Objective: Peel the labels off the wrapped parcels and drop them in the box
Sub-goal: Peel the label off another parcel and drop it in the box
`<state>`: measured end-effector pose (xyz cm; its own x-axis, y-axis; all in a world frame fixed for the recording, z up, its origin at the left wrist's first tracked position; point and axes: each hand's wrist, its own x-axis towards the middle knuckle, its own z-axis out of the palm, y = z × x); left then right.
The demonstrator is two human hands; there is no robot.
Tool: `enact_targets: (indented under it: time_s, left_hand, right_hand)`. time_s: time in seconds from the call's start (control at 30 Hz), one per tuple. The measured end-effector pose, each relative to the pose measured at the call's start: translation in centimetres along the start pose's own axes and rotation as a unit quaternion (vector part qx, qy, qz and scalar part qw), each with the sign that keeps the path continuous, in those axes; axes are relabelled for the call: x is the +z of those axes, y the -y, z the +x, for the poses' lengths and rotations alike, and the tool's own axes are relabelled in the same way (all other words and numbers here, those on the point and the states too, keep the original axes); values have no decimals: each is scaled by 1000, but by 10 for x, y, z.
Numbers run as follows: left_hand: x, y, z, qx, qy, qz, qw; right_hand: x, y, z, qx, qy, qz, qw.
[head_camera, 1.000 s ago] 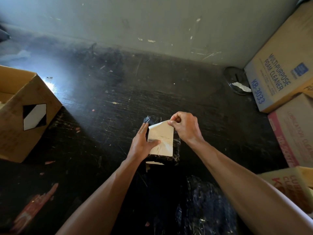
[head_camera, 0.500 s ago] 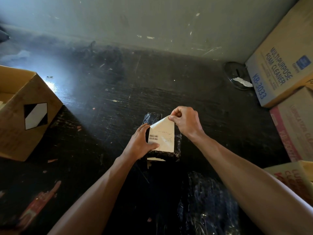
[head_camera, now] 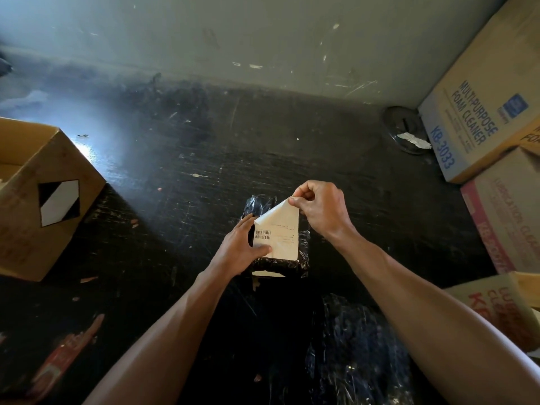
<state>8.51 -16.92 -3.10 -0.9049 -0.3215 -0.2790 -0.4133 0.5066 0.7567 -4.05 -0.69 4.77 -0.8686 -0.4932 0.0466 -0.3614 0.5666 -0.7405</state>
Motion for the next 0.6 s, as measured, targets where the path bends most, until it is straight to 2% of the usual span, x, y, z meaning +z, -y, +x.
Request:
enact_targets:
  time_s: [0.17, 0.3, 0.6]
  left_hand:
    - [-4, -1, -1, 6, 10, 7, 1000]
    - [-8, 3, -8, 50, 25, 25, 998]
    - [-18, 6, -4, 78, 55, 103, 990]
  right_hand:
    - [-4, 3, -4, -9, 4, -9, 1000]
    - [-6, 0, -6, 3, 3, -9, 1000]
    - [-4, 1, -6, 15, -6, -5, 1000]
